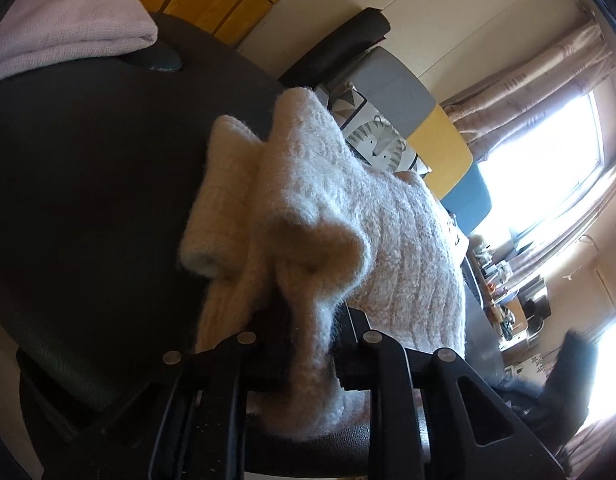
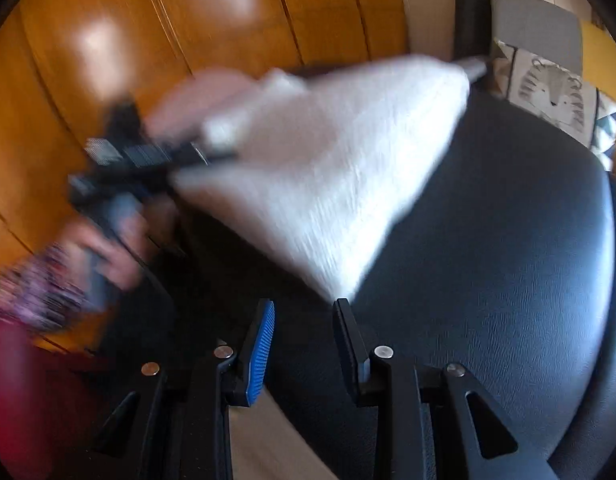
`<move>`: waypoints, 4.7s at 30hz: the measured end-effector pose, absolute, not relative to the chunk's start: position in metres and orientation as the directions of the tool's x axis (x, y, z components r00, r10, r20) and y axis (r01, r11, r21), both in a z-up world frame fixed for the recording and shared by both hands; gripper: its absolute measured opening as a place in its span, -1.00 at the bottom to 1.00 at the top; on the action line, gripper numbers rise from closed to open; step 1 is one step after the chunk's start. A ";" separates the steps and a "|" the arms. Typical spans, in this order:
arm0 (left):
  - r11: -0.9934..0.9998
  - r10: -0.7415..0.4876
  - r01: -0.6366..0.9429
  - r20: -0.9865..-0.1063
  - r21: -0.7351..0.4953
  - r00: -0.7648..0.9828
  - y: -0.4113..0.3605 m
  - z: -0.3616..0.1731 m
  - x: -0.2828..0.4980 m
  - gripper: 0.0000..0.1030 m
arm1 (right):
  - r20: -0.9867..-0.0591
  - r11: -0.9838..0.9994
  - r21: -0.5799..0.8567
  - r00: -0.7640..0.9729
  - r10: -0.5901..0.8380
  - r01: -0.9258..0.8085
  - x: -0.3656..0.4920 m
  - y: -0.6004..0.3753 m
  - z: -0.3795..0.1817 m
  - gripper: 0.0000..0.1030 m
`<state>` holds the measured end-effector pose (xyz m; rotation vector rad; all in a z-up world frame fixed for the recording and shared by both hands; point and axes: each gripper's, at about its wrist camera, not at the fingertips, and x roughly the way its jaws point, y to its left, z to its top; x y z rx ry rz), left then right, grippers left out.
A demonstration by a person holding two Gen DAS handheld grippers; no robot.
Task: Fold clothes
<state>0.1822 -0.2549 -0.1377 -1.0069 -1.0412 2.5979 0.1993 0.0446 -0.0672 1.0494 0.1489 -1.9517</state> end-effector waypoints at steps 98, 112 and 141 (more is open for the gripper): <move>-0.875 0.450 -0.192 -0.602 -0.444 -0.660 -0.139 -0.052 0.141 -0.13 | -0.611 -0.865 0.167 -0.639 -0.467 0.472 0.150 0.122 -0.017 -0.39; -0.967 0.229 -0.235 -0.748 -0.101 -0.623 -0.056 -0.112 0.095 0.00 | -0.721 -0.898 0.141 -0.578 -0.382 0.417 0.125 0.128 -0.080 -0.46; -0.768 0.568 0.068 -0.726 -0.637 -0.387 -0.160 -0.133 0.064 0.28 | -0.536 -0.571 0.820 -0.393 -0.747 -0.033 0.150 0.250 -0.130 0.63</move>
